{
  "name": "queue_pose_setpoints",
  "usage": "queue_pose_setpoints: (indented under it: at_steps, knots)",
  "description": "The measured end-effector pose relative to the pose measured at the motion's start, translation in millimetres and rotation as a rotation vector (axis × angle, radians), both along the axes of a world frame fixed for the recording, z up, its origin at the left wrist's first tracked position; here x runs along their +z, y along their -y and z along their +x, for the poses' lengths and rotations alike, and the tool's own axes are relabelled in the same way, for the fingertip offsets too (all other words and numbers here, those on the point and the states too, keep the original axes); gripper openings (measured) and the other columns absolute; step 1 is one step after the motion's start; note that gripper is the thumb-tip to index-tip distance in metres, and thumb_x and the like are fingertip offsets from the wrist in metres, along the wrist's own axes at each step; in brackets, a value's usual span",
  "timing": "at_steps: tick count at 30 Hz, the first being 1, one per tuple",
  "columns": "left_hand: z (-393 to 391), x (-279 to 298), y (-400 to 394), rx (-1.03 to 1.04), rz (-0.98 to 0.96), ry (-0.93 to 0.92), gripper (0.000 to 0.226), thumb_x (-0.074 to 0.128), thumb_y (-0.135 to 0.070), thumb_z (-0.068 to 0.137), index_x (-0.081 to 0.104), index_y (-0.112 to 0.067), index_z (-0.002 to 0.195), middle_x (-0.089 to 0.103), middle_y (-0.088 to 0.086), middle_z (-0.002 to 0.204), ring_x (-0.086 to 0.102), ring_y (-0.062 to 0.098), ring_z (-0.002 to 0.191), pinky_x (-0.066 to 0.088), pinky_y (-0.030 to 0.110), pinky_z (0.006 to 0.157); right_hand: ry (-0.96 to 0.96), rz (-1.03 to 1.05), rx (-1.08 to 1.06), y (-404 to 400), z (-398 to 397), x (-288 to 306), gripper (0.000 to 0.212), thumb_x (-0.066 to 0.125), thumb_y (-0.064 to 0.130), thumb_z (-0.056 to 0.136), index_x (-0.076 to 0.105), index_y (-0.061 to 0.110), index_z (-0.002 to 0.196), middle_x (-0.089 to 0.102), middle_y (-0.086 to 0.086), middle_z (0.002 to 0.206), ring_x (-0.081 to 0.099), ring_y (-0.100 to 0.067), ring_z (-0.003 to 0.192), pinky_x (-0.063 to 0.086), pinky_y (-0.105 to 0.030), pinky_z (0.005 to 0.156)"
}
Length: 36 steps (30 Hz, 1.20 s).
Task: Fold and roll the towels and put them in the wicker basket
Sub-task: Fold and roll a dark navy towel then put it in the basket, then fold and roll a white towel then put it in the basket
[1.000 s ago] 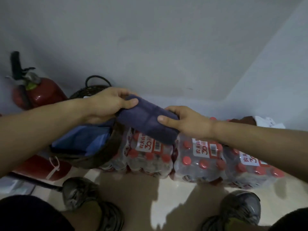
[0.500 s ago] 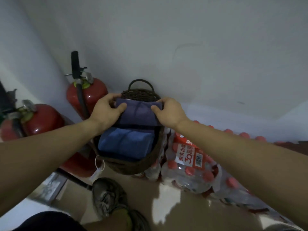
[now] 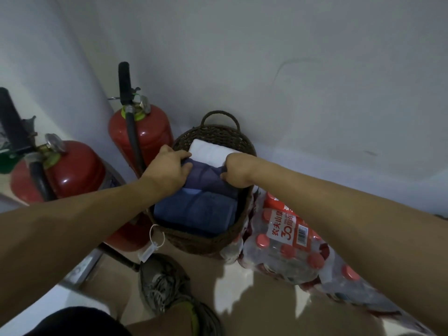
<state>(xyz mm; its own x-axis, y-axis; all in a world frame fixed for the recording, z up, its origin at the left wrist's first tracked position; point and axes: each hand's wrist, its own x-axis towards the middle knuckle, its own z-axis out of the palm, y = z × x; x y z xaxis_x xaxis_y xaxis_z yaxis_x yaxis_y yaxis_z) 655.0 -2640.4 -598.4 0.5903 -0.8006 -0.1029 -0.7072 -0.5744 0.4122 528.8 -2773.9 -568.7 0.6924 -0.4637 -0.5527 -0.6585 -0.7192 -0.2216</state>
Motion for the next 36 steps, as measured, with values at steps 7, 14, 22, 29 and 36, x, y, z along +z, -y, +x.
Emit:
queue_pose_setpoints:
  at_steps: [7, 14, 22, 29, 36]
  knots:
    - [-24.7, -19.6, -26.5, -0.424, -0.019, 0.401, 0.056, 0.037, -0.038, 0.096, 0.047, -0.005, 0.14, 0.045, 0.022, 0.142, 0.042, 0.038, 0.132, 0.035, 0.05, 0.107, 0.171, -0.158, 0.035, -6.9, -5.9, -9.2, 0.04, 0.059, 0.02, 0.092, 0.053, 0.004, 0.128, 0.052, -0.017, 0.12, 0.049, -0.038, 0.12, 0.043, -0.039, 0.083]
    - [-8.5, -32.4, -35.4, -0.521, 0.097, 0.172, 0.104, -0.014, -0.076, 0.078, 0.013, -0.01, 0.154, 0.011, 0.017, 0.16, 0.01, 0.027, 0.149, 0.01, 0.039, 0.122, 0.432, -0.033, 0.374, -11.5, -32.2, -17.1, 0.042, 0.067, 0.05, 0.086, 0.06, 0.019, 0.114, 0.056, -0.004, 0.103, 0.053, -0.019, 0.095, 0.04, -0.028, 0.078]
    - [-4.3, -22.0, -27.7, -0.529, 0.107, 0.197, 0.065, 0.031, -0.051, 0.1, 0.025, -0.012, 0.152, 0.025, 0.013, 0.157, 0.023, 0.024, 0.145, 0.012, 0.03, 0.12, 0.391, -0.046, 0.395, -18.0, -42.1, -12.1, 0.04, 0.06, 0.044, 0.093, 0.056, 0.017, 0.122, 0.052, -0.008, 0.114, 0.052, -0.023, 0.101, 0.045, -0.037, 0.089]
    - [-47.8, 35.5, 5.8, -0.544, -0.077, 0.145, 0.022, 0.047, -0.035, 0.097, 0.06, -0.021, 0.107, 0.059, -0.002, 0.105, 0.053, 0.014, 0.095, 0.044, 0.032, 0.088, 0.56, -0.123, 0.238, 31.3, -141.2, 37.1, 0.011, 0.06, 0.024, 0.092, 0.068, 0.017, 0.094, 0.068, 0.003, 0.089, 0.06, -0.013, 0.079, 0.049, -0.027, 0.075]
    - [-182.5, 62.4, 91.2, -0.792, 0.111, 0.047, 0.035, 0.04, -0.044, 0.1, 0.055, -0.017, 0.083, 0.065, 0.003, 0.087, 0.06, 0.022, 0.081, 0.045, 0.03, 0.075, 0.179, -0.187, -0.043, 103.8, -310.5, 41.0, 0.014, 0.061, 0.028, 0.091, 0.069, 0.018, 0.097, 0.072, 0.002, 0.093, 0.064, -0.017, 0.083, 0.048, -0.024, 0.075]
